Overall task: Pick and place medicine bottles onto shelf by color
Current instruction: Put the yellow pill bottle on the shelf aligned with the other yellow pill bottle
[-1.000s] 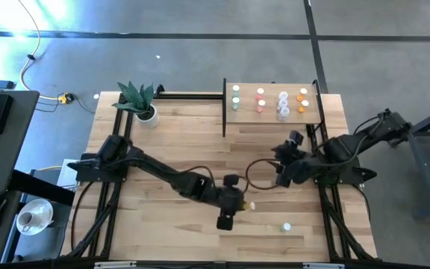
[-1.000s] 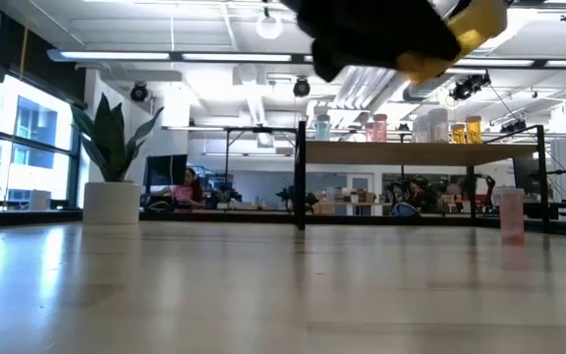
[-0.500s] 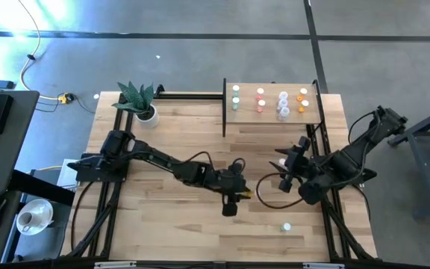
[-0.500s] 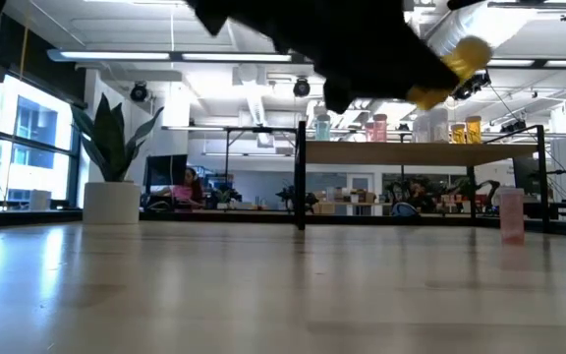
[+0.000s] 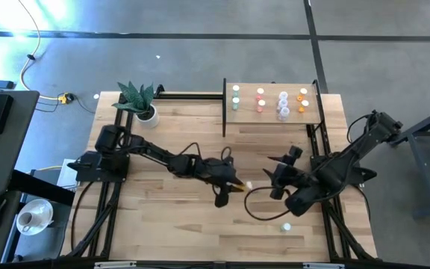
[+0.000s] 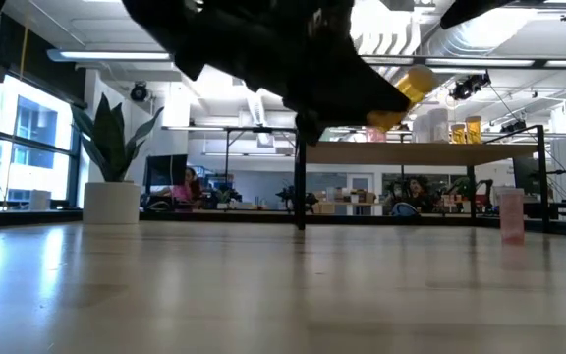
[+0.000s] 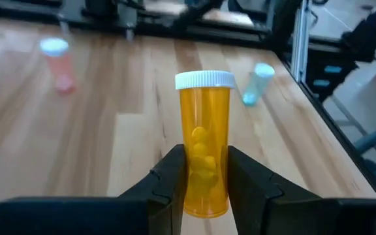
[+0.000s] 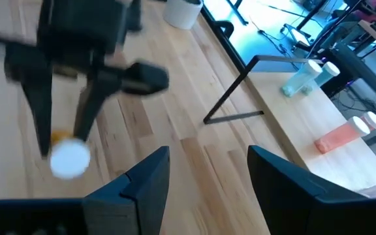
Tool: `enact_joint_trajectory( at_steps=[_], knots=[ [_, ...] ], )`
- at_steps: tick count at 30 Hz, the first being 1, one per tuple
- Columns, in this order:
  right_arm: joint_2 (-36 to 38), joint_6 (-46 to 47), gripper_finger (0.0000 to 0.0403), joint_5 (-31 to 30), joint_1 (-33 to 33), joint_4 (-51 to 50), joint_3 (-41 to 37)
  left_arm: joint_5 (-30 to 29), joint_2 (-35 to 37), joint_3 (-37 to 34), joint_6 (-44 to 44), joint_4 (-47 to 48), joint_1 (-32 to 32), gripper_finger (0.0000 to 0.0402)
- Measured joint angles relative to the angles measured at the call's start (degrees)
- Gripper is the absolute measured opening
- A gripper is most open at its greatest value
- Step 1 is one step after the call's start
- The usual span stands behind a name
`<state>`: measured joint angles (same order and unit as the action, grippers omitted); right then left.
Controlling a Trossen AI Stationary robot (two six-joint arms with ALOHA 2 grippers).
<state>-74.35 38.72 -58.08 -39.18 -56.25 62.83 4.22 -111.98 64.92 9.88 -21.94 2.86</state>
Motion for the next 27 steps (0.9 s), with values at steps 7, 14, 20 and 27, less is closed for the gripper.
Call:
enact_joint_trajectory(
  at_steps=[7, 14, 20, 27],
  knots=[
    [-5.2, 0.3, 0.0197, -0.4, 0.0, -0.5, 0.0, -1.0, 8.0, -8.8, -1.3, -3.9, -1.4, 0.0081],
    [-8.1, -4.7, 0.0197, 1.2, 1.3, 4.5, 0.0, -3.0, 13.2, -13.0, -5.5, -5.7, -1.3, 0.0081],
    [-8.1, -15.8, 0.0197, 6.2, 1.8, 14.0, 0.0, -3.2, 13.7, -13.1, -9.8, -5.5, -0.9, 0.0081],
    [-8.1, -30.7, 0.0197, 11.7, 1.9, 27.1, 0.0, -3.1, 13.7, -13.1, -12.9, -6.7, 0.0, 0.0081]
  ],
)
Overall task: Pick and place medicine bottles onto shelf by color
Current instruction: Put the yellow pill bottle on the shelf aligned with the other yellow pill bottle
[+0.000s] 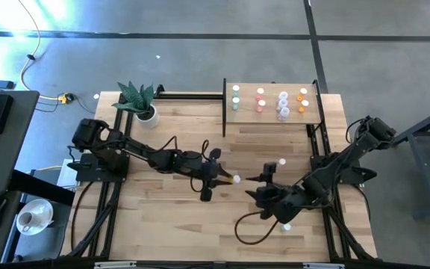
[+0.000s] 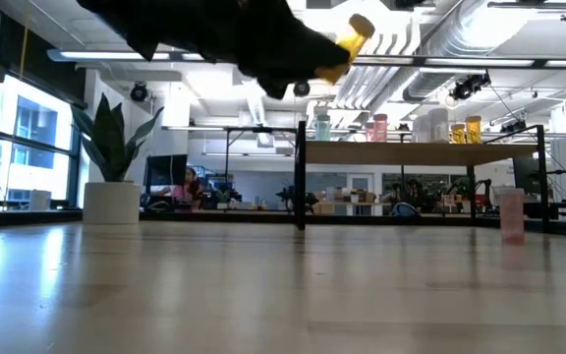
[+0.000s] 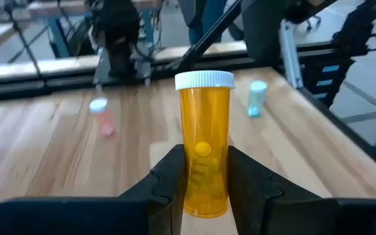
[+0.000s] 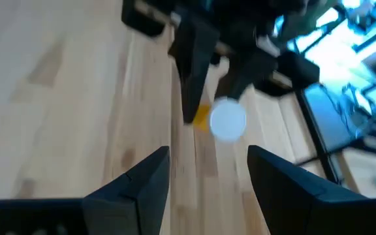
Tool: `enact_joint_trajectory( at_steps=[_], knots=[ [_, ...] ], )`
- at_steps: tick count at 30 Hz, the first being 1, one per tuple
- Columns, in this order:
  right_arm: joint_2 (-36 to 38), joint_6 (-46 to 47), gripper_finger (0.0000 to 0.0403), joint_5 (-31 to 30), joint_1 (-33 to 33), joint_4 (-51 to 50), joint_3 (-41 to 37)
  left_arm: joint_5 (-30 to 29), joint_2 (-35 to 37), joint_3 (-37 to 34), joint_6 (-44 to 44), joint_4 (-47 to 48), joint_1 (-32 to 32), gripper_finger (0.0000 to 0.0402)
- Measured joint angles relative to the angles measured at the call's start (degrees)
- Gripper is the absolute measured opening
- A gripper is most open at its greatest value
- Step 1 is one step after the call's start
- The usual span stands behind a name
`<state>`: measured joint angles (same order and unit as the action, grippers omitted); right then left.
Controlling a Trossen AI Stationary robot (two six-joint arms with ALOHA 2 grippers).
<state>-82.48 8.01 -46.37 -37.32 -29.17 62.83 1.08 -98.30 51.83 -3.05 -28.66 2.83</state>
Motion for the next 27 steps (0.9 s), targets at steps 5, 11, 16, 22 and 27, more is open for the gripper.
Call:
enact_joint_trajectory(
  at_steps=[5, 11, 16, 22, 27],
  knots=[
    [0.0, -6.2, 0.0197, 2.2, 1.4, 7.0, 0.0, 0.0, 0.0, 0.0, -2.4, -2.3, 1.8, 0.0081],
    [0.0, -9.4, 0.0197, 8.6, 4.2, 12.3, 0.0, -0.4, 0.0, 0.0, -3.2, -3.8, 2.6, 0.0081],
    [0.0, -10.0, 0.0197, 13.5, 6.0, 14.1, 0.0, -0.5, 0.0, 0.0, -3.2, -4.3, 2.6, 0.0081],
    [0.0, -9.8, 0.0197, 13.0, 7.9, 14.0, 0.0, -0.5, -0.1, 0.0, -3.3, -5.0, 2.6, 0.0081],
    [0.0, -9.0, 0.0197, 16.0, 9.1, 13.9, 0.0, -0.5, -0.1, 0.0, -4.7, -6.1, 2.6, 0.0081]
  ],
)
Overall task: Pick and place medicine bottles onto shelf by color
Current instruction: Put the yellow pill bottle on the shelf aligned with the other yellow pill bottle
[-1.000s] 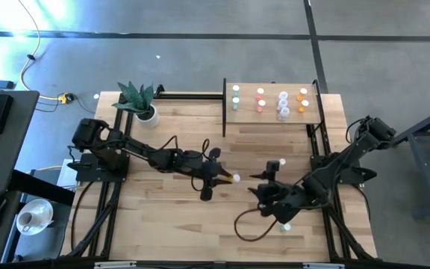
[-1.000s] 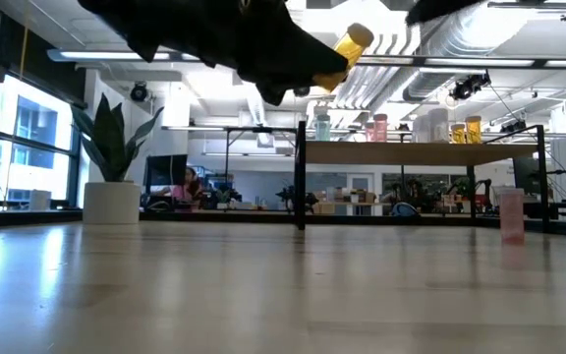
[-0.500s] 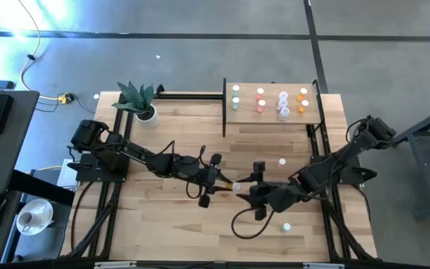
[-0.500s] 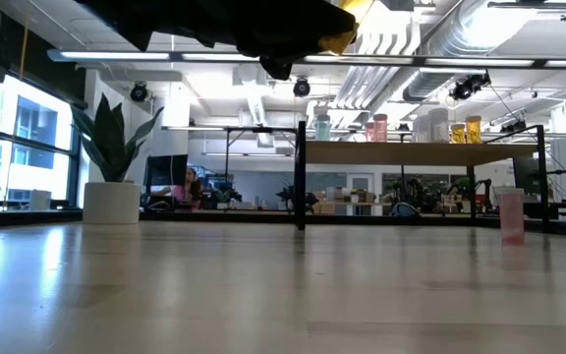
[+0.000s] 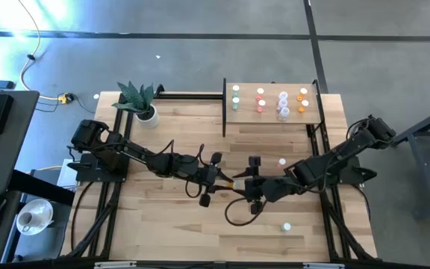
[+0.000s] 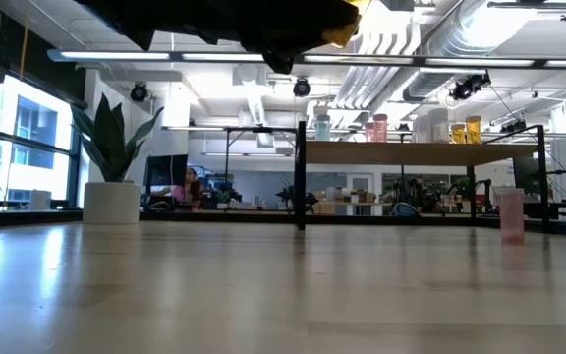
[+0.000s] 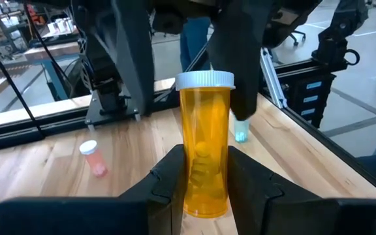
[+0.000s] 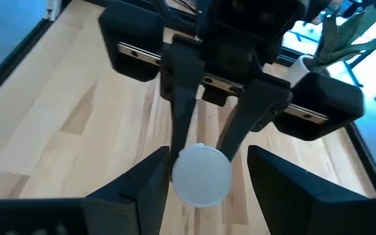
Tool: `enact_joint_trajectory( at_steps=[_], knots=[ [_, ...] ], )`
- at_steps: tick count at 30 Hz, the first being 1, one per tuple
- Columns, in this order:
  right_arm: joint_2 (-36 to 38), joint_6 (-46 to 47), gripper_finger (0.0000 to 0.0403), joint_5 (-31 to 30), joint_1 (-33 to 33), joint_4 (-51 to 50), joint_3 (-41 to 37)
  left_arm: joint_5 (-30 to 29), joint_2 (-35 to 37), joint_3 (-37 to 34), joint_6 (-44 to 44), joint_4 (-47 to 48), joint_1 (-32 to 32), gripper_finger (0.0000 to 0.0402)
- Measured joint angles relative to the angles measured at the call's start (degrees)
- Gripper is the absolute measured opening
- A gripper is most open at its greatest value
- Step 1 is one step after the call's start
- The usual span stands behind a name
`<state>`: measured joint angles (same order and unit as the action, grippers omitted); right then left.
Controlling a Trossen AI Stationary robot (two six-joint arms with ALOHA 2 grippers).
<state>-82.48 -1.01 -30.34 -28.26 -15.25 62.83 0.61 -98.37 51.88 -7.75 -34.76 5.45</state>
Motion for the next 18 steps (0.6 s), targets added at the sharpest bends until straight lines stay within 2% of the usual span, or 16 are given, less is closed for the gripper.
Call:
enact_joint_trajectory(
  at_steps=[5, 13, 18],
  knots=[
    [0.0, 0.1, 0.0185, 1.8, 0.2, -0.1, 0.0, -2.8, 0.0, 0.0, 0.0, 0.1, 0.0, 0.0081],
    [0.0, 0.1, 0.0120, 1.5, 0.2, -0.2, 0.0, -3.2, 0.0, 0.0, 0.0, 0.2, 0.0, 0.0081],
    [0.0, 0.1, 0.0100, 1.5, 0.1, -0.3, 0.0, -3.2, 0.0, 0.0, 0.0, 0.2, 0.0, 0.0081]
  ],
)
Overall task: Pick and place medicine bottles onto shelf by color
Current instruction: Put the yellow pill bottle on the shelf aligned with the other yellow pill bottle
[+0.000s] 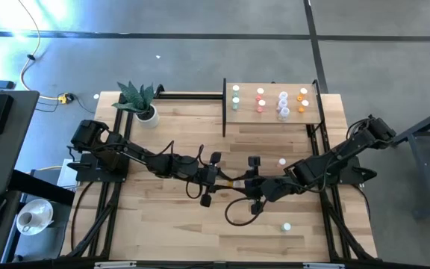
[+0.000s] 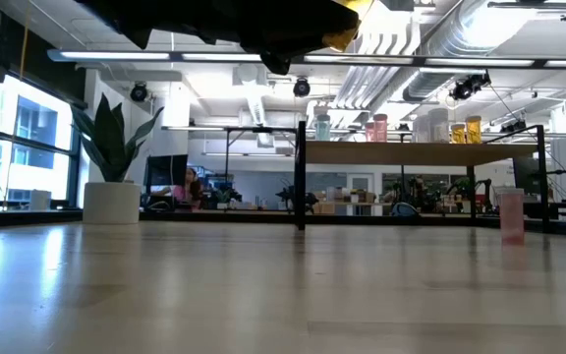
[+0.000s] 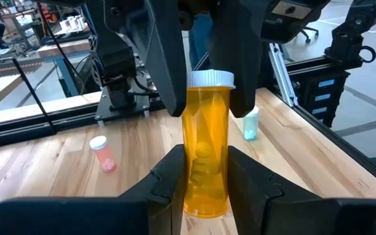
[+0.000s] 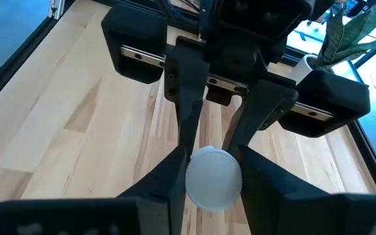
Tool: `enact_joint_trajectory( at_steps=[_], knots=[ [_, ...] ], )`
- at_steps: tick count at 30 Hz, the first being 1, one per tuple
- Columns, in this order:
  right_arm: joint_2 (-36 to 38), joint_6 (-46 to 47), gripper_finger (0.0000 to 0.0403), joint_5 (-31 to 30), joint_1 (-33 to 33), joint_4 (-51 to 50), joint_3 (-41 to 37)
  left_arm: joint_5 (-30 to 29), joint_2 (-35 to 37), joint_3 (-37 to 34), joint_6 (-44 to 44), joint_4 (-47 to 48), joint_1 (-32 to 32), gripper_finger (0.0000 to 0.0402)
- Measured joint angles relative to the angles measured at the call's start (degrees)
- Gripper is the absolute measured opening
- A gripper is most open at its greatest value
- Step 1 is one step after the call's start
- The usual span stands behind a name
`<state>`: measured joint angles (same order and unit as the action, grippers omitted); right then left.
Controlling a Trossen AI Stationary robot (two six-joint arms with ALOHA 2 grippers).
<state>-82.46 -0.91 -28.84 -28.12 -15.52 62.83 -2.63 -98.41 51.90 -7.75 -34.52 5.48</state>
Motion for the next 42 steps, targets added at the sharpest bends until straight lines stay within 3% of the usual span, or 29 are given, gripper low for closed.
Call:
enact_joint_trajectory(
  at_steps=[13, 25, 32, 42],
  knots=[
    [0.0, 0.9, 0.0105, -0.1, 0.0, -0.1, 0.0, 0.0, 0.0, 0.0, 0.0, 0.0, -0.2, 0.0087],
    [0.0, 1.0, 0.0105, 0.2, 0.0, -0.6, 0.1, -1.2, 0.0, 0.0, -0.1, 0.7, -0.2, 0.0216],
    [0.1, 2.7, 0.0105, -1.7, 0.0, -8.0, 3.6, -4.3, 4.0, 0.0, -0.9, 6.3, -0.2, 0.0236],
    [0.1, 7.7, 0.0105, -13.2, 0.0, -27.4, 14.6, -4.3, 12.1, 0.1, 0.0, 16.8, -0.2, 0.0236]
  ],
)
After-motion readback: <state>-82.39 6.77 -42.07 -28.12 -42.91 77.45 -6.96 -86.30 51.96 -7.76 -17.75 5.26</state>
